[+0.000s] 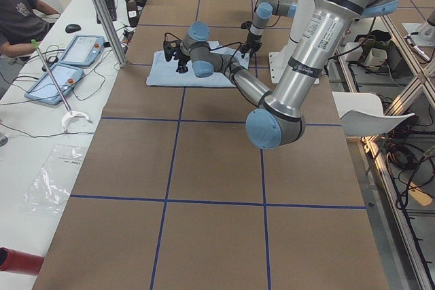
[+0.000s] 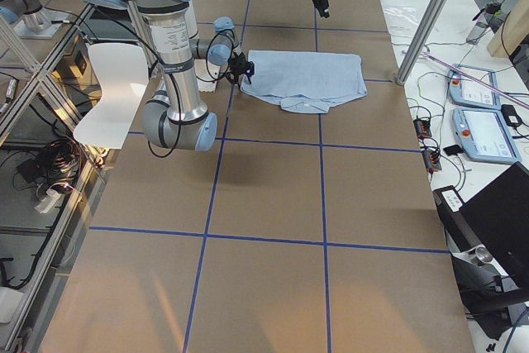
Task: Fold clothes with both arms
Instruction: 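Move the right gripper to the shirt corner nearest the robot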
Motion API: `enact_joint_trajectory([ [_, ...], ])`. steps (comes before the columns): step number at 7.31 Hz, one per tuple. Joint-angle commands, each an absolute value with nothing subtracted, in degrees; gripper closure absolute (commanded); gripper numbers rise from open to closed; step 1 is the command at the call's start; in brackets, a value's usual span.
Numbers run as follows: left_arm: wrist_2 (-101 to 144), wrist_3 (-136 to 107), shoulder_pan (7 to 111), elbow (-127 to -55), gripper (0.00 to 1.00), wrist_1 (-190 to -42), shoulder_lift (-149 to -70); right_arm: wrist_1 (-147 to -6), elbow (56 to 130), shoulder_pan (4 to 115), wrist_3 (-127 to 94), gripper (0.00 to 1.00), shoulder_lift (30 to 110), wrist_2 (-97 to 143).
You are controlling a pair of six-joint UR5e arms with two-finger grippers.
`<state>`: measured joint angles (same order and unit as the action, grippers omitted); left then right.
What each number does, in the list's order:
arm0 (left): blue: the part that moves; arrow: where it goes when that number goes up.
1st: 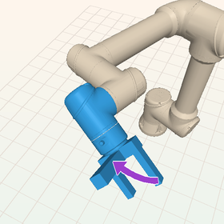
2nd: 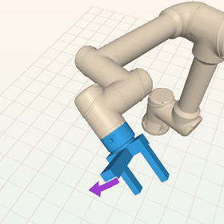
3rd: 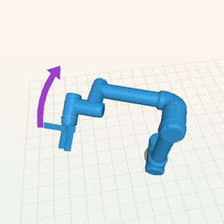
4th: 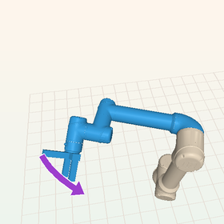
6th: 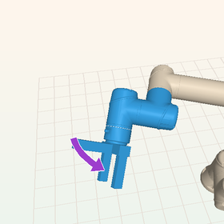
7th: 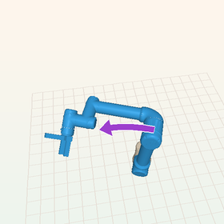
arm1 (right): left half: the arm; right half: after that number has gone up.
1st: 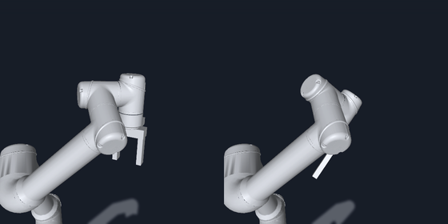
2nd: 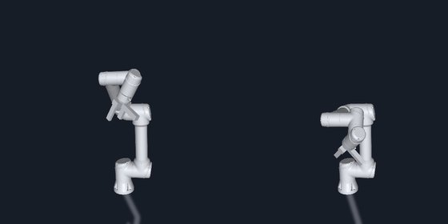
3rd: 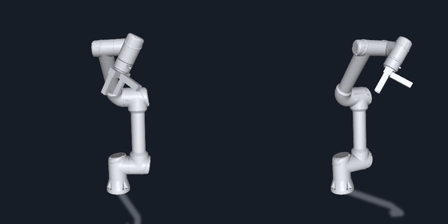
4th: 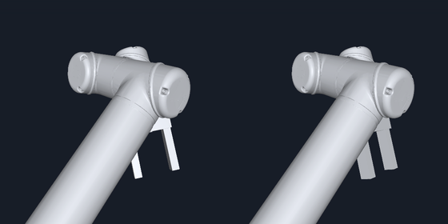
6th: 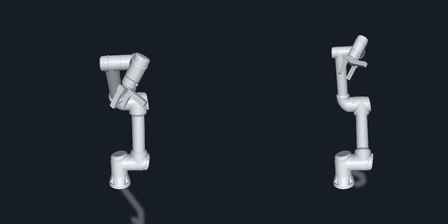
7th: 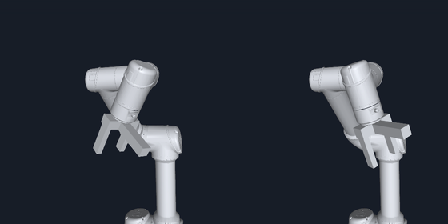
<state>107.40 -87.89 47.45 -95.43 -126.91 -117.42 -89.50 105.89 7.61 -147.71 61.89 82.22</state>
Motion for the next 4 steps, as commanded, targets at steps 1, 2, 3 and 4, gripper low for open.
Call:
enact_joint_trajectory([
  [1,107.4,-87.89,47.46,-95.71,0.35,-126.91,-117.16,-89.12,105.82,8.26,-147.74,1.0,61.18,82.09],
  [2,107.49,-87.98,47.46,-96.15,0.35,-126.83,-117.16,-88.86,105.82,8.61,-147.57,1.0,61.08,82.09],
  [3,107.58,-87.98,47.46,-96.76,0.35,-126.57,-117.16,-88.86,105.91,9.74,-147.66,1.0,60.74,82.26],
  [4,107.58,-88.15,47.29,-98.16,0.35,-124.21,-117.16,-89.21,106.17,10.1,-147.66,1.0,60.56,82.44],
])
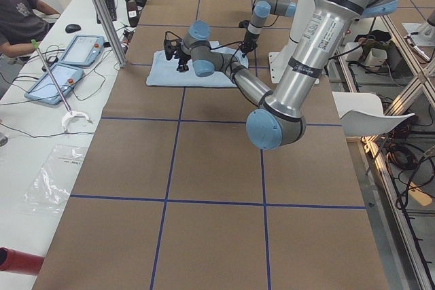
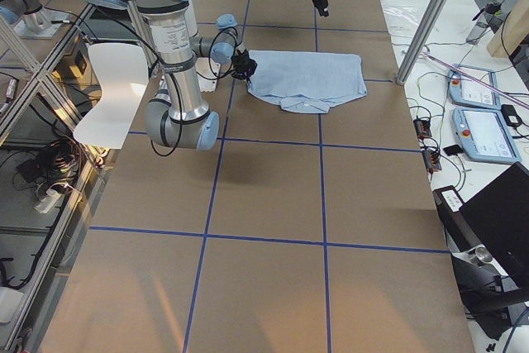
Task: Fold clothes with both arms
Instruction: 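Move the right gripper to the shirt corner nearest the robot, then lower the left gripper to the other near corner of the shirt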
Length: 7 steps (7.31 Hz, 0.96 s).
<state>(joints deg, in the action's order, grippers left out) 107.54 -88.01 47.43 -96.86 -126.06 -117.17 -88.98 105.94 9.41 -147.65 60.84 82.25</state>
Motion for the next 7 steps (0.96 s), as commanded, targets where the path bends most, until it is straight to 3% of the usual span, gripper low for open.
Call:
enact_joint_trajectory([
  [1,107.49,-93.55,46.42,-99.65,0.36,-124.1,-115.77,-89.47,106.87,10.11,-147.66,1.0,60.64,83.05],
  [3,106.09,-99.54,40.81,-108.42,0.37,-124.28,-106.04,-89.74,108.19,10.19,-147.66,1.0,61.34,83.5],
  [7,85.92,-123.19,16.5,-111.62,0.4,-120.52,-104.85,-89.74,108.81,10.28,-147.57,1.0,62.31,83.76],
])
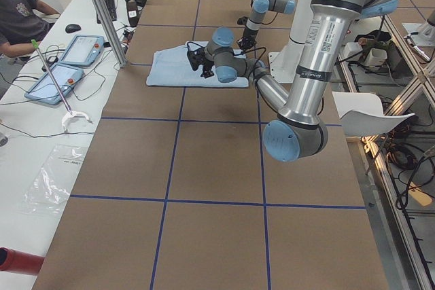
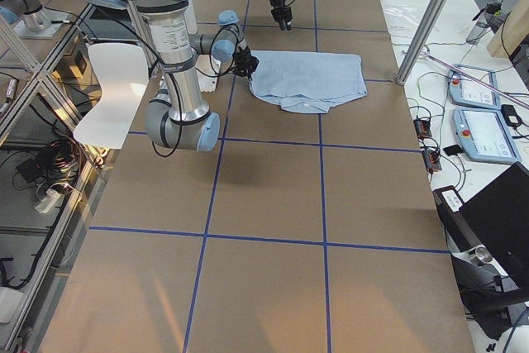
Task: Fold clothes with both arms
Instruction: 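Lower the left gripper to the other near corner of the shirt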
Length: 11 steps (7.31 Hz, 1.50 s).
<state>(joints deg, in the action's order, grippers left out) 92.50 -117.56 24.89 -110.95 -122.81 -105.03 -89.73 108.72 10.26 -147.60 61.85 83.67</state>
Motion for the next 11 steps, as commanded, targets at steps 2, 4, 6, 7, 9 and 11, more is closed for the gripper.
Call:
enact_joint_trajectory([
  [2,82.18,-123.4,11.09,-111.53,0.4,-115.34,-104.85,-89.74,109.24,10.37,-147.57,1.0,62.58,83.76],
  [4,82.0,-124.1,9.23,-110.83,0.4,-114.96,-104.76,-89.74,109.68,10.37,-147.57,1.0,62.75,83.85],
  [6,82.0,-124.19,8.88,-110.57,0.4,-114.96,-104.77,-89.74,109.69,10.37,-147.57,1.0,62.67,83.85],
  [7,82.0,-124.8,8.01,-110.48,0.41,-114.96,-104.68,-89.74,109.77,10.37,-147.57,1.0,62.67,84.46],
  [9,82.0,-125.42,7.65,-110.48,0.5,-114.87,-104.59,-89.74,109.78,10.37,-147.57,1.0,62.58,84.55],
  [11,82.0,-126.47,7.65,-110.48,0.73,-114.87,-104.59,-89.74,110.3,10.37,-147.57,1.0,62.67,84.55],
])
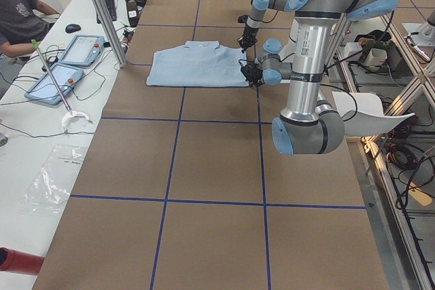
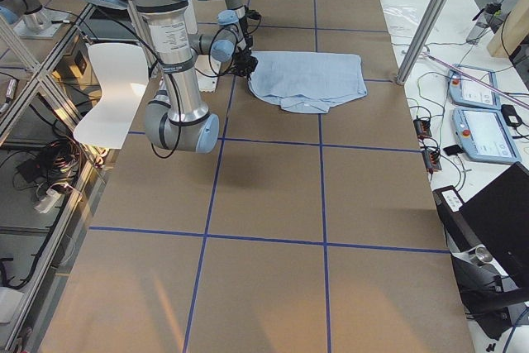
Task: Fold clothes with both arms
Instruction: 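Lower the left gripper to the other near corner of the shirt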
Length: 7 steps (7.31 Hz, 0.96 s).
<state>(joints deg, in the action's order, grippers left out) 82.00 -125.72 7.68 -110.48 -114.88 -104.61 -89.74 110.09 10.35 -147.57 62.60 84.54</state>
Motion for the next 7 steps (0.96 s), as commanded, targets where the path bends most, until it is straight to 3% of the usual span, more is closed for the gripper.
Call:
enact_joint_trajectory([
  [1,82.0,-126.47,7.65,-110.39,0.94,-114.87,-104.59,-89.74,110.48,10.37,-147.57,1.0,62.75,84.55],
  [2,82.0,-126.47,7.65,-110.48,1.0,-114.87,-104.68,-89.74,110.39,10.46,-147.57,1.0,62.75,84.55],
  [7,82.0,-126.74,7.73,-116.51,1.0,-113.47,-104.77,-92.87,113.97,10.72,-147.48,1.0,63.54,84.64],
])
